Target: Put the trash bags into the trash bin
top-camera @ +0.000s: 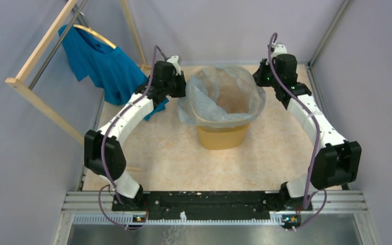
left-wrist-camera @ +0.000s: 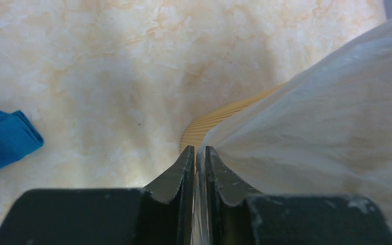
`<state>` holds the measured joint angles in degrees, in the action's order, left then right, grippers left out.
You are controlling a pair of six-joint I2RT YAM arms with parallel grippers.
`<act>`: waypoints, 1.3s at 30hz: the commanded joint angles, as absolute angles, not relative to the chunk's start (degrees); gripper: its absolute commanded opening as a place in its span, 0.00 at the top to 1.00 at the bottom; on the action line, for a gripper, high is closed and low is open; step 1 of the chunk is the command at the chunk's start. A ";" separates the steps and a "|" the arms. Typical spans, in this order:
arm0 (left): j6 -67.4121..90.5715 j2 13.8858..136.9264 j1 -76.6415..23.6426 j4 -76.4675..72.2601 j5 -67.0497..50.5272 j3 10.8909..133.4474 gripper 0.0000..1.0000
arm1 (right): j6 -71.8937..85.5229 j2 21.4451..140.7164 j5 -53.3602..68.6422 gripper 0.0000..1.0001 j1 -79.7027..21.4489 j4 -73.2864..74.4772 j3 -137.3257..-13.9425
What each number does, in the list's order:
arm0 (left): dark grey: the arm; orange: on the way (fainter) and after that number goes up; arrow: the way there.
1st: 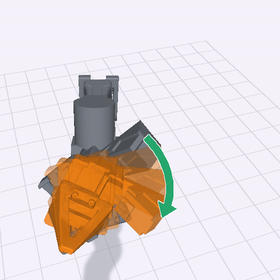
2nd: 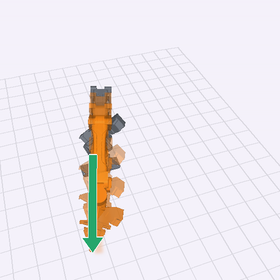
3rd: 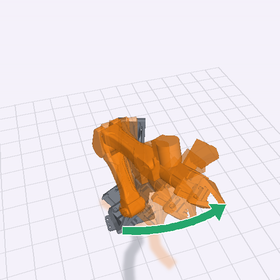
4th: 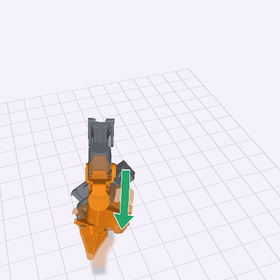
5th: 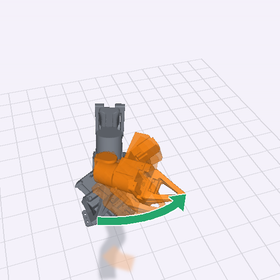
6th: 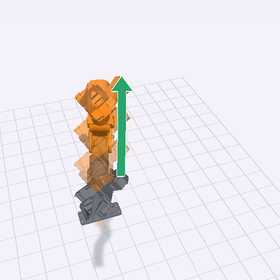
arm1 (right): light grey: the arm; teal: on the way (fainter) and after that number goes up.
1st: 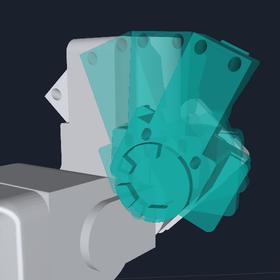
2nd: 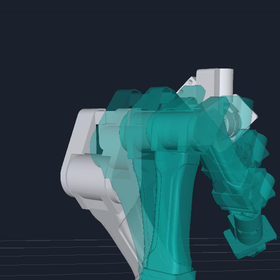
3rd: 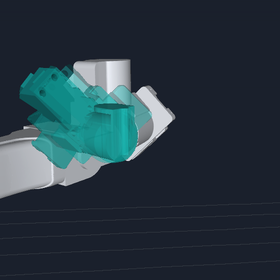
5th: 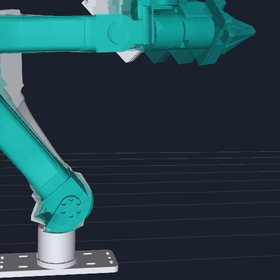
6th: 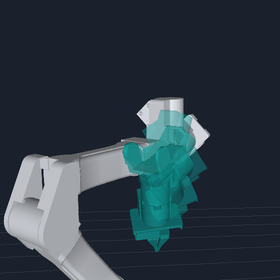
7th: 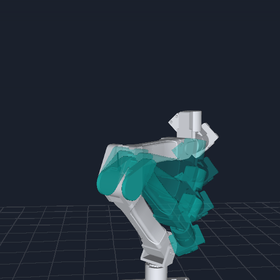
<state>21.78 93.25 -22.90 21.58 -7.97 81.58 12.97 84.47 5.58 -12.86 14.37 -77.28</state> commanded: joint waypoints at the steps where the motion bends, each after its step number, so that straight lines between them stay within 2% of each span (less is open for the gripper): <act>1: 21.62 88.19 -22.68 20.44 -10.64 83.91 0.79 | 14.05 84.60 7.71 1.00 -12.48 12.57 -72.71; 7: 22.23 87.54 -22.68 18.77 -11.18 76.83 0.75 | 15.39 85.14 9.75 1.00 -12.48 10.64 -70.11; 13: 20.84 87.40 -22.68 22.00 -9.95 77.24 0.73 | 13.93 83.72 7.03 1.00 -12.15 16.58 -73.68; 15: 19.77 86.28 -22.67 22.61 -9.54 77.93 0.63 | 15.32 81.82 6.63 1.00 -11.06 19.06 -75.09; 21: 16.87 81.82 -22.63 24.90 -6.84 79.17 0.24 | 20.41 72.88 15.09 0.69 -3.39 20.48 -72.55; 25: 15.08 77.93 -22.68 27.82 -3.60 78.34 0.08 | 22.46 68.07 20.99 0.53 -0.23 20.77 -68.93; 29: 15.61 74.53 -22.68 28.65 -5.16 74.25 0.06 | 23.96 65.99 26.82 0.41 -0.18 18.96 -65.18; 33: 17.97 72.29 -22.67 27.15 -9.83 68.88 0.08 | 24.95 66.55 32.29 0.38 -0.25 17.08 -61.49; 37: 20.33 71.44 -22.67 24.41 -13.77 63.56 0.17 | 26.12 67.63 34.36 0.41 -0.19 14.60 -57.66; 39: 21.67 71.80 -22.67 22.65 -16.17 61.48 0.22 | 27.62 68.68 36.76 0.50 -0.22 11.66 -55.49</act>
